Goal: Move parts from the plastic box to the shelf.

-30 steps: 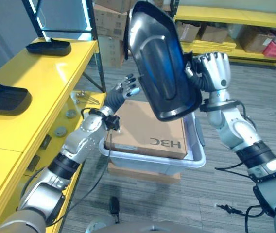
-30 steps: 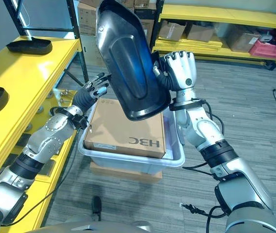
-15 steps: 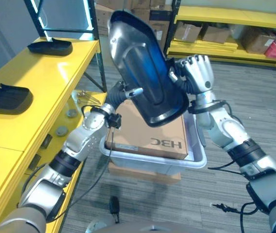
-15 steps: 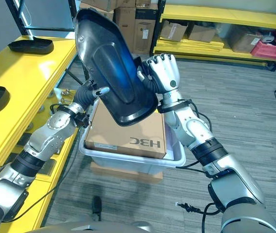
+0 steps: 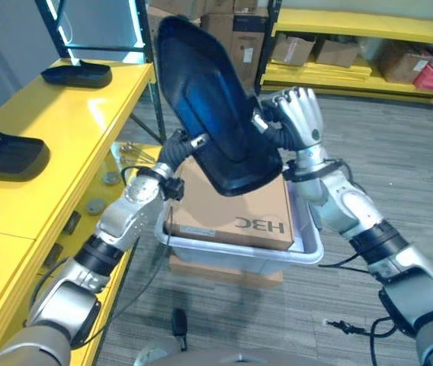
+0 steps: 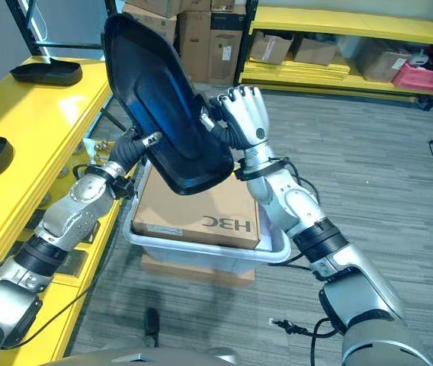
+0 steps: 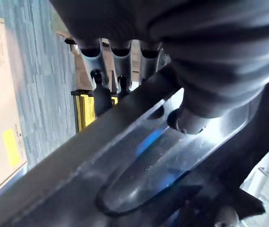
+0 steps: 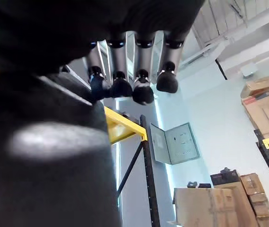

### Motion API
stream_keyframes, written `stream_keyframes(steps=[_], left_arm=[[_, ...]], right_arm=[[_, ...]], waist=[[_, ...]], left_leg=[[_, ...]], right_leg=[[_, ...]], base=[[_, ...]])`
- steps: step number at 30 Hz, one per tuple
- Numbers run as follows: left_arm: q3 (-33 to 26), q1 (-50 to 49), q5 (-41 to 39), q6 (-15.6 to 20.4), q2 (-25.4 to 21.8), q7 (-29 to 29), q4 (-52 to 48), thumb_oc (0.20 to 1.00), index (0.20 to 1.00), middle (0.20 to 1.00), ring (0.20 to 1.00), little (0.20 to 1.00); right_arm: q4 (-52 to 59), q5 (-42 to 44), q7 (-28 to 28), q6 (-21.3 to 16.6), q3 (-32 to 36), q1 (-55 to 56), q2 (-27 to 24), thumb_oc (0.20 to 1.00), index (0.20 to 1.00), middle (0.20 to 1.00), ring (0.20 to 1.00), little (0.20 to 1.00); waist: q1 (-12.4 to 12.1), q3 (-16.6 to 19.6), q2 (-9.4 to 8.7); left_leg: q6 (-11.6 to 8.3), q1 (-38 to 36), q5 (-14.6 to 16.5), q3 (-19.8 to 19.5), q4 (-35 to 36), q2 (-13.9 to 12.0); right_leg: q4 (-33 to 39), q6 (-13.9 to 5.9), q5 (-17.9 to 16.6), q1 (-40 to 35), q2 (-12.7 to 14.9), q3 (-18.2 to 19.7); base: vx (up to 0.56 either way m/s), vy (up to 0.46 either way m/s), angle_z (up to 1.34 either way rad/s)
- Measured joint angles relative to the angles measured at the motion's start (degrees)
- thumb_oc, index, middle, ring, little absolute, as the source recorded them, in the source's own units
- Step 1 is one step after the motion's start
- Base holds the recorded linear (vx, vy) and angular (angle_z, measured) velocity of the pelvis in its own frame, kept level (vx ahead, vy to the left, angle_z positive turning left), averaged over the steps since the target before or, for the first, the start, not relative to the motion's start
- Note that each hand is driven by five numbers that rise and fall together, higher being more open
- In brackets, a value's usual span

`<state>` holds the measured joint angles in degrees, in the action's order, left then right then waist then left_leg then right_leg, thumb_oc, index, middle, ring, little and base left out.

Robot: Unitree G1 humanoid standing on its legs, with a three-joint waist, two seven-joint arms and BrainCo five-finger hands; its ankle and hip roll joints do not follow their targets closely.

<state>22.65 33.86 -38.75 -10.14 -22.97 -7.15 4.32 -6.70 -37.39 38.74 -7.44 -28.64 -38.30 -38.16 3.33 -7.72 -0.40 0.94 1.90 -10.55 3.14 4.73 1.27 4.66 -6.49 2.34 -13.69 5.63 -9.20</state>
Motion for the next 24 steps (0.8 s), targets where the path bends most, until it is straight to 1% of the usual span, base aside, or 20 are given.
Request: stream_keyframes(steps=[4,6,7,8,9,12,13,14,15,16,19,20,21,22,24], left_arm=[[-0.1,-0.8,-4.3,0.7,0.3,-0.1,1.5,0.200,0.200,0.200,0.200,0.200],[-0.5,-2.6,-7.0,3.3,1.3,-0.7,1.4,0.200,0.200,0.200,0.200,0.200],[-0.7,-3.9,-7.5,5.3,2.2,-1.4,1.4,0.200,0.200,0.200,0.200,0.200],[-1.1,-4.8,-7.9,6.6,3.2,-1.7,1.4,0.200,0.200,0.200,0.200,0.200],[-1.2,-6.3,-8.3,8.7,4.3,-2.7,1.3,0.200,0.200,0.200,0.200,0.200],[-1.6,-10.1,-7.0,12.0,5.5,-4.2,0.5,0.200,0.200,0.200,0.200,0.200],[-1.6,-11.5,-4.7,12.4,5.8,-5.5,-0.1,0.200,0.200,0.200,0.200,0.200],[-1.6,-12.7,-2.4,12.5,5.8,-6.4,-1.2,0.200,0.200,0.200,0.200,0.200],[-1.6,-13.3,-1.0,12.5,5.8,-6.9,-1.7,0.200,0.200,0.200,0.200,0.200],[-1.7,-14.0,2.6,12.9,5.6,-8.3,-2.7,0.200,0.200,0.200,0.200,0.200],[-2.3,-14.1,7.0,14.4,4.7,-10.2,-4.1,0.200,0.200,0.200,0.200,0.200],[-3.2,-14.2,10.7,15.8,4.2,-12.0,-5.4,0.200,0.200,0.200,0.200,0.200],[-3.9,-15.0,13.9,16.8,3.2,-12.7,-6.3,0.200,0.200,0.200,0.200,0.200],[-5.2,-16.6,17.1,18.1,2.5,-13.6,-7.9,0.200,0.200,0.200,0.200,0.200],[-7.5,-18.0,20.5,20.1,1.0,-16.1,-8.8,0.200,0.200,0.200,0.200,0.200]], right_arm=[[2.6,3.5,-0.9,-1.6,0.0,2.5,2.4,0.200,0.200,0.200,0.200,0.200],[4.1,5.2,-1.1,-2.3,0.1,3.8,3.6,0.200,0.200,0.200,0.200,0.200],[5.0,6.5,-1.1,-2.5,0.2,4.8,4.6,0.200,0.200,0.200,0.200,0.200],[6.0,7.2,-1.1,-2.5,0.2,5.7,5.8,0.200,0.200,0.200,0.200,0.200],[6.9,8.4,-1.2,-2.8,0.1,7.0,7.7,0.200,0.200,0.200,0.200,0.200],[8.4,9.0,-1.2,-2.8,-0.2,10.4,10.5,0.200,0.200,0.200,0.200,0.200],[8.4,9.0,-1.0,-2.8,-0.5,11.4,11.2,0.206,0.206,0.206,0.206,0.206],[8.4,9.1,-0.9,-2.8,-0.5,12.2,11.5,0.630,0.630,0.630,0.630,0.630],[8.4,9.2,-0.9,-2.9,-0.5,12.7,11.5,1.000,1.000,1.000,1.000,1.000],[8.3,10.6,-0.7,-2.9,-0.5,13.6,11.6,1.000,1.000,1.000,1.000,1.000],[8.2,12.0,-0.6,-2.9,-0.5,13.6,11.6,1.000,1.000,1.000,1.000,1.000],[8.3,13.7,-0.6,-2.8,-0.5,13.9,11.6,1.000,1.000,1.000,1.000,1.000],[8.7,15.7,-0.7,-3.2,0.0,15.2,11.7,1.000,1.000,1.000,1.000,1.000],[10.3,17.4,-0.6,-3.5,1.0,17.4,11.6,1.000,1.000,1.000,1.000,1.000],[10.6,20.7,-0.8,-3.8,2.2,20.8,11.6,1.000,1.000,1.000,1.000,1.000]], waist=[[0.1,0.0,0.14],[0.0,0.1,0.28],[0.1,0.1,0.31],[0.1,0.1,0.33],[-0.1,0.1,0.39],[-0.5,0.2,0.53],[-0.7,0.2,0.56],[-1.1,0.2,0.57],[-1.4,0.2,0.57],[-2.0,0.2,0.56],[-3.1,0.2,0.57],[-3.3,0.2,0.59],[-3.7,0.2,0.62],[-3.7,0.2,0.55],[-3.9,0.2,0.63]], left_leg=[[-0.04,0.0,0.0,0.1,0.0,-0.1],[-0.14,0.0,0.1,0.1,0.0,-0.1],[-0.15,0.0,0.1,0.2,0.0,-0.1],[-0.15,0.0,0.1,0.1,0.0,-0.2],[-0.03,-0.1,0.0,0.1,0.0,-0.2],[0.04,-0.1,-0.1,-0.1,0.0,-0.2],[-0.10,0.0,-0.1,-0.2,0.0,-0.2],[-0.35,0.0,0.1,-0.4,0.0,-0.3],[-0.37,0.0,0.1,-0.5,0.0,-0.3],[-0.43,0.1,0.1,-0.9,0.0,-0.3],[-0.42,0.3,0.0,-1.5,0.2,-0.3],[-0.32,0.4,0.1,-1.5,0.2,-0.3],[-0.66,0.4,-0.2,-1.6,0.3,-0.3],[-0.59,0.4,-0.1,-1.6,0.2,-0.3],[-0.64,0.5,-0.2,-1.8,0.2,-0.3]], right_leg=[[0.0,0.01,0.0,0.0,0.0,0.1],[0.0,0.02,0.0,0.1,0.0,0.3],[0.0,0.05,0.1,0.1,0.0,0.3],[0.0,0.07,0.1,0.1,-0.1,0.3],[0.0,0.12,0.1,0.0,-0.1,0.3],[0.0,0.17,0.2,-0.1,-0.2,0.0],[0.0,0.20,0.3,-0.1,-0.3,-0.2],[0.0,0.24,0.3,-0.1,-0.4,-0.4],[0.0,0.26,0.3,-0.1,-0.4,-0.4],[0.0,0.40,0.4,-0.2,-0.6,-0.8],[0.0,0.44,0.4,-0.3,-0.8,-1.1],[0.0,0.45,0.4,-0.3,-0.8,-1.2],[0.0,0.47,0.5,-0.4,-0.9,-1.3],[0.0,0.53,0.5,-0.3,-0.9,-1.3],[0.0,0.58,0.6,-0.4,-0.9,-1.5]], base=[[-0.01,-0.017,-0.01],[-0.02,-0.035,-0.03],[-0.02,-0.046,-0.02],[-0.03,-0.045,0.00],[-0.03,-0.055,0.01],[-0.03,-0.058,0.04],[-0.03,-0.068,0.06],[-0.03,-0.064,0.06],[-0.02,-0.046,0.12],[-0.01,-0.050,0.14],[-0.01,-0.045,0.10],[-0.01,-0.057,0.04],[-0.02,-0.083,0.04],[-0.01,-0.039,0.02],[-0.04,-0.034,0.05]])
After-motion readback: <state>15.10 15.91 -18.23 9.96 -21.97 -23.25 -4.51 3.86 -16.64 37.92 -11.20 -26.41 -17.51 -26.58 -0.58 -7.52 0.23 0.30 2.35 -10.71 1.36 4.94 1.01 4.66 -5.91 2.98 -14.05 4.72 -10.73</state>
